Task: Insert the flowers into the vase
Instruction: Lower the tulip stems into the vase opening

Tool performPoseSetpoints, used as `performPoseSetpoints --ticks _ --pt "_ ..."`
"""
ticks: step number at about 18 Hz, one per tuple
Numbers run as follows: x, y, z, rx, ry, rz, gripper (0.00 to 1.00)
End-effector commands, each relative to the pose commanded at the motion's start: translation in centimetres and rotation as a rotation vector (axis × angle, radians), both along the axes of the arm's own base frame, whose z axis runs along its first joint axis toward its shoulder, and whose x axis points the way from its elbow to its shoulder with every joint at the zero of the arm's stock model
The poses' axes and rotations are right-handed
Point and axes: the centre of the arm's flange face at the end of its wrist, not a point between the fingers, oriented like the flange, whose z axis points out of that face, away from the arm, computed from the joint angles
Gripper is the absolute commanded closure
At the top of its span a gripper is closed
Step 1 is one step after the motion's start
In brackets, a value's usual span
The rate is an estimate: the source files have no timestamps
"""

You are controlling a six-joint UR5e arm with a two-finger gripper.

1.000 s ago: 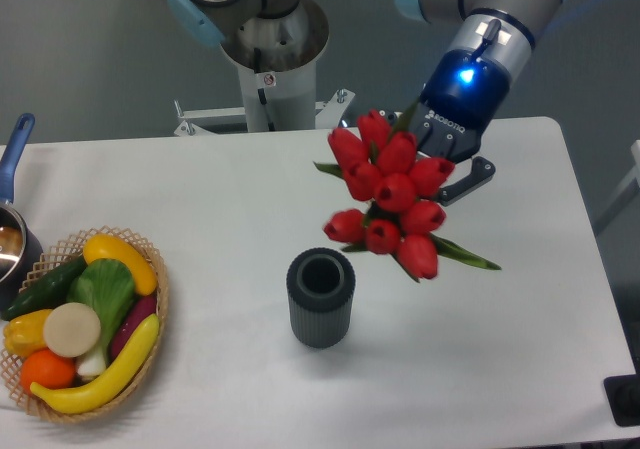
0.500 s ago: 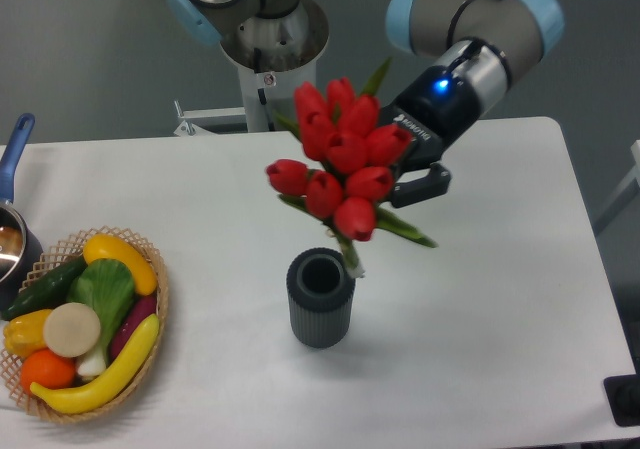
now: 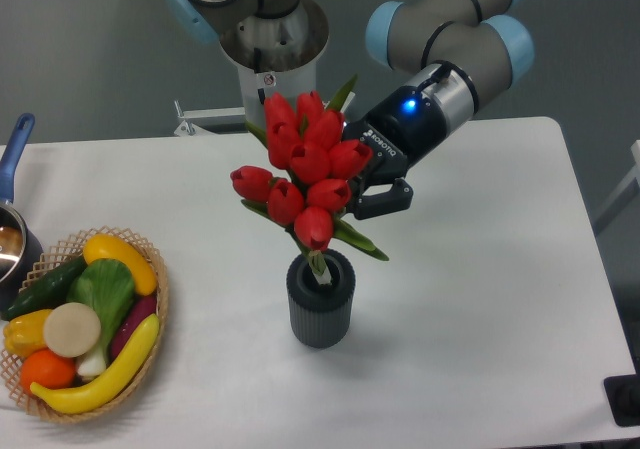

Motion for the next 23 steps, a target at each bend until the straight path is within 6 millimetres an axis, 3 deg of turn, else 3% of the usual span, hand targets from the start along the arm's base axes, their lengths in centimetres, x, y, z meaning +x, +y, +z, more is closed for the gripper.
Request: performPoseSetpoints --ticks 9,20,23 --pt "-0.9 -1.5 -2.6 -0.033 -0.051 0.036 0.66" --pt "-1.2 -0.8 -7.1 -0.115 -0.09 0.039 0.65" --pt "-1.3 -0.7 -7.5 -0.147 -0.082 0.046 0.65"
